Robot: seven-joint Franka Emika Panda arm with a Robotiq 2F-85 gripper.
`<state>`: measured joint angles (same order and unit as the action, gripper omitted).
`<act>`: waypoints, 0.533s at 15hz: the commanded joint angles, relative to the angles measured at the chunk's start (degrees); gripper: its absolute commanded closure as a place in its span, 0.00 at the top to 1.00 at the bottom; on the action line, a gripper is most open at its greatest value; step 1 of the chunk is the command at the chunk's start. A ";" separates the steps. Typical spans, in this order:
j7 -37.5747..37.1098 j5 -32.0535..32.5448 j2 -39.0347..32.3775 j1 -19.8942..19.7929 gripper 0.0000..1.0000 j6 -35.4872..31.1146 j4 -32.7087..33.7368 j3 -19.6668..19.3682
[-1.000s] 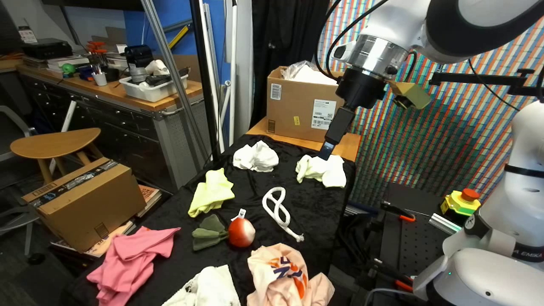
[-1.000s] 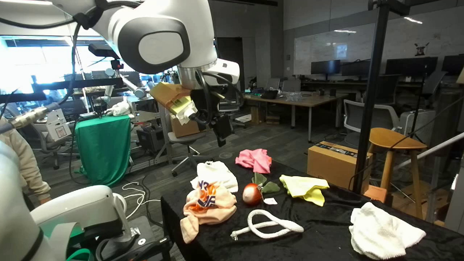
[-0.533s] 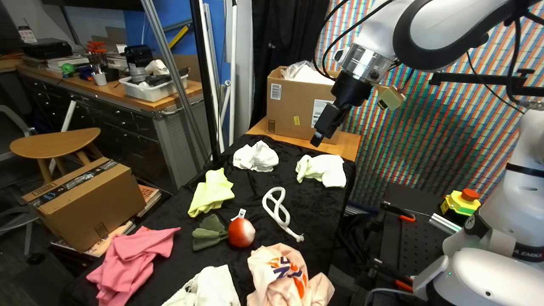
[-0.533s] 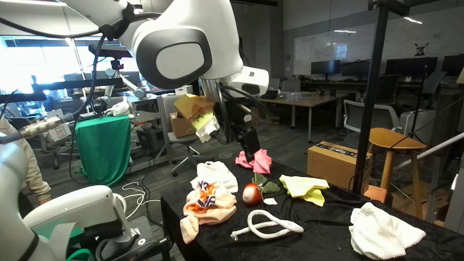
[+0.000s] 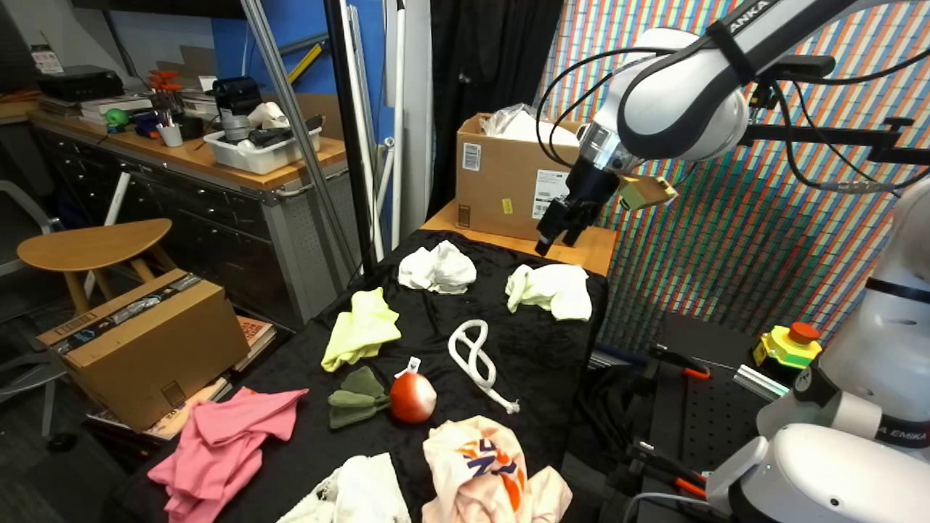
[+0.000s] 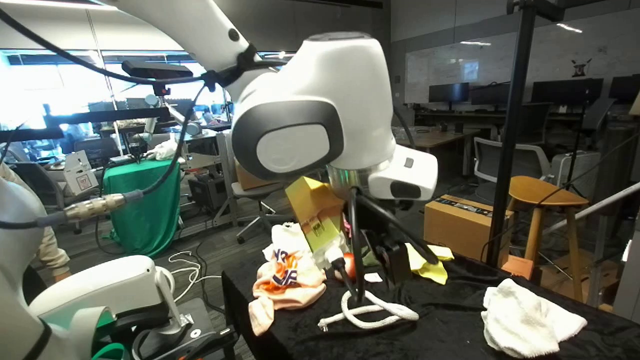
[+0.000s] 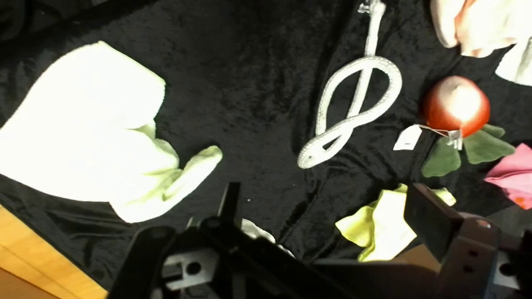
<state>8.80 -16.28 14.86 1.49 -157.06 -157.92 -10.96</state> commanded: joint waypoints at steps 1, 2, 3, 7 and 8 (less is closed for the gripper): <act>6.83 -6.95 -10.20 1.19 1.00 -2.89 4.38 -3.66; 9.18 -9.54 -12.79 1.73 1.00 -2.35 5.73 -5.37; 10.75 -11.90 -14.90 1.50 1.00 -2.13 6.83 -5.56; 15.36 -20.69 -25.21 -0.53 1.00 -3.81 12.58 -5.51; 14.77 -21.34 -27.71 -1.07 1.00 -4.30 13.90 -5.44</act>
<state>21.93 -33.56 -4.86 1.39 -159.35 -149.37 -16.66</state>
